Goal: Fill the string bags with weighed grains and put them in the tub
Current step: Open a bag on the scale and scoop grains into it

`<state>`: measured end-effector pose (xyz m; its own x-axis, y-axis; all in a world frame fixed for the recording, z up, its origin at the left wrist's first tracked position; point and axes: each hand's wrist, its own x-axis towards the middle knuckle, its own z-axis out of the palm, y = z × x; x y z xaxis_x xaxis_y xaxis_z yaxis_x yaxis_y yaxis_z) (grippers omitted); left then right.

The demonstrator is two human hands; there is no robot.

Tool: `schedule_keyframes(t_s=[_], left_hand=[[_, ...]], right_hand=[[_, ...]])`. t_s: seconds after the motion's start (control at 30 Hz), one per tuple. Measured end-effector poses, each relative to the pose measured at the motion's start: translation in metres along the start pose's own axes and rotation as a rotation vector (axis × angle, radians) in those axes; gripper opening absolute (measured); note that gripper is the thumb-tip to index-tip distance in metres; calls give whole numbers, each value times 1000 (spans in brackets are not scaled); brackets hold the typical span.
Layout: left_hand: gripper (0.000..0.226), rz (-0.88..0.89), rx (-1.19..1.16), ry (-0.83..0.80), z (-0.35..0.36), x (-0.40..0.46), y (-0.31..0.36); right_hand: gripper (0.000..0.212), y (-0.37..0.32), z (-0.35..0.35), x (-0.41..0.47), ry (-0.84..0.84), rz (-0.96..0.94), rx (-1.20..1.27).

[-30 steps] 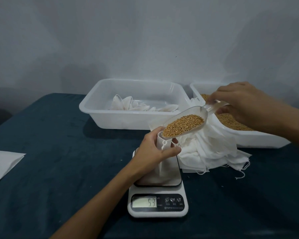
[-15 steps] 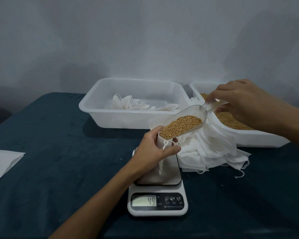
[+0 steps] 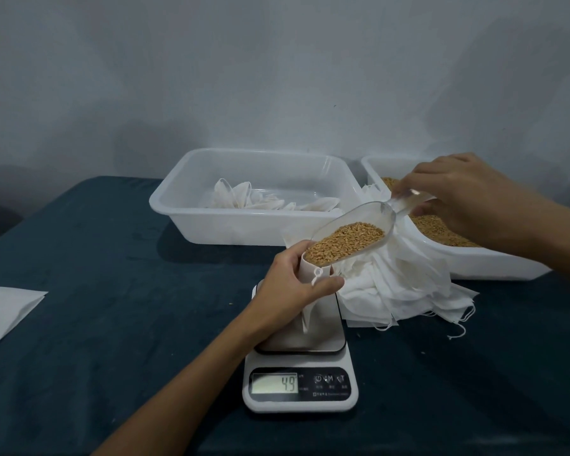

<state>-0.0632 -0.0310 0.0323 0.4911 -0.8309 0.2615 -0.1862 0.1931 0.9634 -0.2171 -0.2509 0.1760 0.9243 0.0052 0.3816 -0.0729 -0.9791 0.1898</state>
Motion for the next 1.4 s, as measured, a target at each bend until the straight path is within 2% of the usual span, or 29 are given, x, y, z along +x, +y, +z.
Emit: schedule_keyframes(t_s=[0.77,0.97,1.1,1.3,1.4], left_hand=[[41,-16,35,16,0,0,-1],[59,-47,49,35,0,0,-1],[52,-56,62,32,0,-1,0],[72,-92,54,48,0,-1,0],[69,-92,55,46,0,-1,1]], right_hand=[[37,4,4,-1,48,-53,-33],[38,4,5,-1,44,-62,-42],[37,4,5,-1,57,-64,-43],[38,6,7,-1,67,-75,-44],[38,6,7,-1,68,-73,-44]])
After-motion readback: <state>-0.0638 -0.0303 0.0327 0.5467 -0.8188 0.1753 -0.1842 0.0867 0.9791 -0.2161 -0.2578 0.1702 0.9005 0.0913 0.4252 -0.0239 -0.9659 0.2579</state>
